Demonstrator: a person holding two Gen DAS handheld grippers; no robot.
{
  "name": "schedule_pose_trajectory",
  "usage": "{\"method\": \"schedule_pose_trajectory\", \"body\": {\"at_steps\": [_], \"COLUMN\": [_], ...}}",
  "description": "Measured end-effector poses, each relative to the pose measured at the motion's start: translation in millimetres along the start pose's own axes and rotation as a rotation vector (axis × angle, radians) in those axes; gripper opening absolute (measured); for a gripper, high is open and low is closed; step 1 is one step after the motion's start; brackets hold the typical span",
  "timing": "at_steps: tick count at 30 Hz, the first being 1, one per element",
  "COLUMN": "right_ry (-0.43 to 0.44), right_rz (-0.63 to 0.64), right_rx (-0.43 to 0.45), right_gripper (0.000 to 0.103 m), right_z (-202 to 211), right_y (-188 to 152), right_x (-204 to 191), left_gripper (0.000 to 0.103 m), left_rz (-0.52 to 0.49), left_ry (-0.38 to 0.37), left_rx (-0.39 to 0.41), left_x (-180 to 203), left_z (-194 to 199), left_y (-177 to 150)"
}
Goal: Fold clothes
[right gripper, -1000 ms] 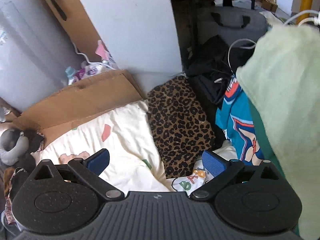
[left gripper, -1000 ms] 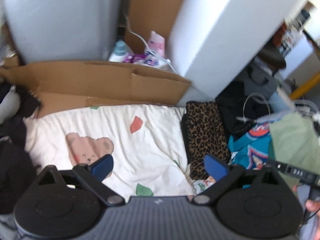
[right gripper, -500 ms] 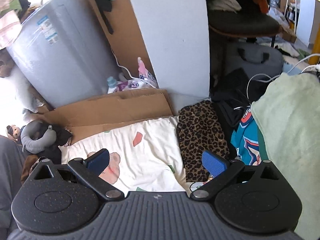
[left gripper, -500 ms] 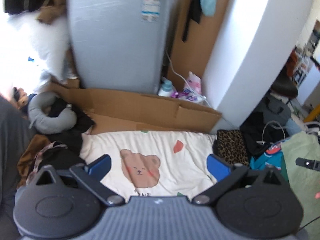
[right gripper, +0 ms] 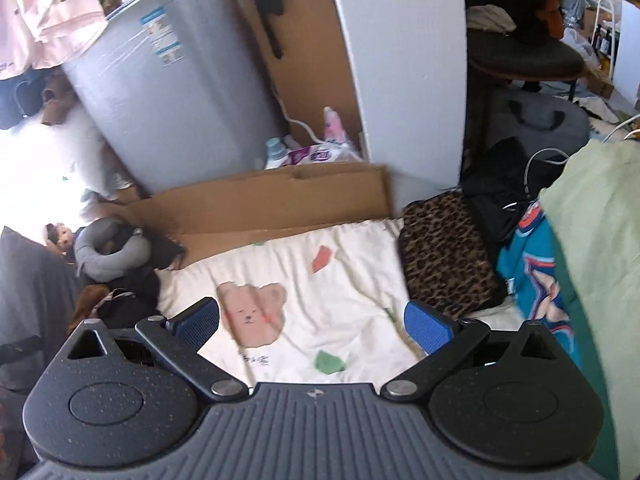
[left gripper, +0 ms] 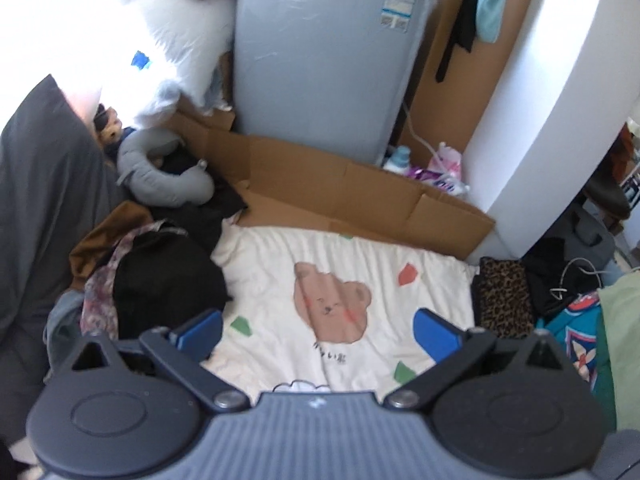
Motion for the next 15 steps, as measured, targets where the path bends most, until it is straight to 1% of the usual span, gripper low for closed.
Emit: {"method": "schedule_pose_trajectory", "body": {"at_steps": [2, 5, 8, 10, 13, 15], "right_ry": [0.007, 0.021, 0.029, 0.052, 0.036, 0.041], "right_rz": [0.031, 0.072, 0.071, 0.081, 0.093, 0.084], "right_rx": [-0.011, -0.021, -0.007, -0.012, -0.053, -0.082], "right_gripper": [0.102, 0.102, 0.102, 0.102, 0.102, 0.102], "right_z": [-3.0, -10.2, -17.9, -25.7, -43.0, -53.8], "right_y": [-9.7, -20.6, -26.5, -30.1, -38.8, -45.9], "right_x": [-11.0, -23.9, -29.4, -31.7, -27.1, -23.8], "left_gripper": [0.103, 0.103, 0.103, 0.103, 0.103, 0.103], "left_rz": [0.011, 0.011, 0.041, 0.061, 0.087, 0.077], "left_ry": [0.003, 0.028, 0.043, 0.052, 0.068, 0.085], "left_rx": [-0.01, 0.002, -0.003, -0.007, -0.012, -0.025], "left_x": [-3.5, -5.7, -6.2, -6.5, -6.5, -2.6], "left_z": [-0.2, 0.3, -7.9, -13.4, -22.0, -32.7], "left_y": [-8.8, -17.4, -24.6, -29.4, -36.8, -43.4]}}
Point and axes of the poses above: each gripper's, at about its wrist camera, not at the fingertips, and z roughly against the way its jaws point, x to its right, y to its top, the point moved 8 cm from there along -z, roughly the way its jaws point, and after that the axes turned 7 degrees about y, right-handed, at the moved point
